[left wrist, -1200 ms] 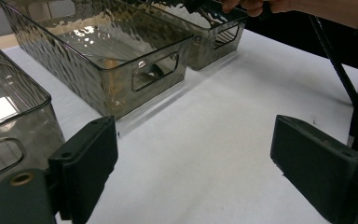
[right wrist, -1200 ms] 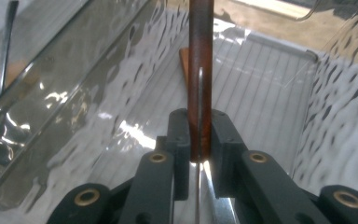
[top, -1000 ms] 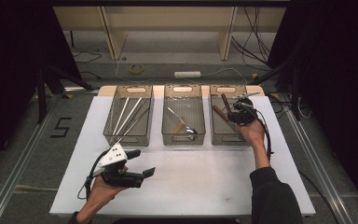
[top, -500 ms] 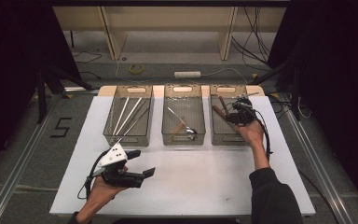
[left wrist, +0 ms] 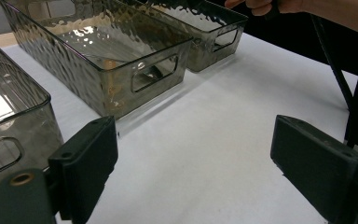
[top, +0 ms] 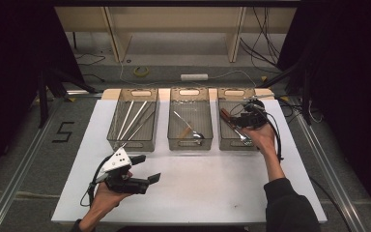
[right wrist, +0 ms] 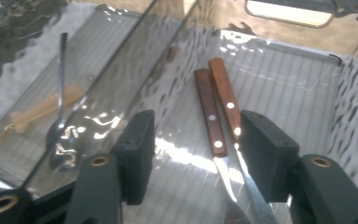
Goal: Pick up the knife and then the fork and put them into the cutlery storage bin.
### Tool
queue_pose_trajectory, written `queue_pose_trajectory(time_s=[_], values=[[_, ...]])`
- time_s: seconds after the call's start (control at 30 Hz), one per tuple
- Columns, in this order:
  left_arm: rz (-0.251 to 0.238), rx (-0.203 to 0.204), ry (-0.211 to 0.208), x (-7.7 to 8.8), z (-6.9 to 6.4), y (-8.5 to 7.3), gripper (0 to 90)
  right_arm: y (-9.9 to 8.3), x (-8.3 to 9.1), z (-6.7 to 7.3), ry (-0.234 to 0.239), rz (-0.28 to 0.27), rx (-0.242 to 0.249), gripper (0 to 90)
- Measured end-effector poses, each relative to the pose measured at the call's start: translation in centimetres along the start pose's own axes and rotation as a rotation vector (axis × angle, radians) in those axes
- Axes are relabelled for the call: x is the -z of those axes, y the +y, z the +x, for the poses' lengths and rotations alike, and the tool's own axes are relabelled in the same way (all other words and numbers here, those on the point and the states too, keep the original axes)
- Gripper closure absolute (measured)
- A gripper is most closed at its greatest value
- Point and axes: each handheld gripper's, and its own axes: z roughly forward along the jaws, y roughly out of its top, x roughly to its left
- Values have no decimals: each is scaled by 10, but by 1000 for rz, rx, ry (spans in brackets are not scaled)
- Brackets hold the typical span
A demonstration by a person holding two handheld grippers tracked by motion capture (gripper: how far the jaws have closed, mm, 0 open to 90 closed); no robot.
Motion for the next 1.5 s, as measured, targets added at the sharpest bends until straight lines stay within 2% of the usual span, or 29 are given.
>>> queue_pose_trajectory(time_s=[0.2,0.43,0.57,0.73,0.87,1.0,1.2,1.43,1.5], values=[[-5,11,-4,1,1,0,143,-3,14,18,60,-47,33,416],[-7,17,-6,1,1,0,142,-10,29,40,105,-99,78,373],[-8,21,-7,1,2,0,143,-18,39,53,145,-132,77,355],[-9,32,-12,1,2,0,142,-32,47,66,166,-141,73,333],[-6,36,-14,0,2,0,142,-44,54,75,196,-157,92,327],[-8,38,-13,0,2,0,143,-55,63,80,230,-185,93,326],[-9,39,-16,0,2,0,143,-69,73,85,256,-212,91,322],[-9,39,-16,1,2,0,142,-80,77,86,294,-241,83,308],[-9,41,-18,1,2,0,142,-84,78,88,295,-239,97,297]])
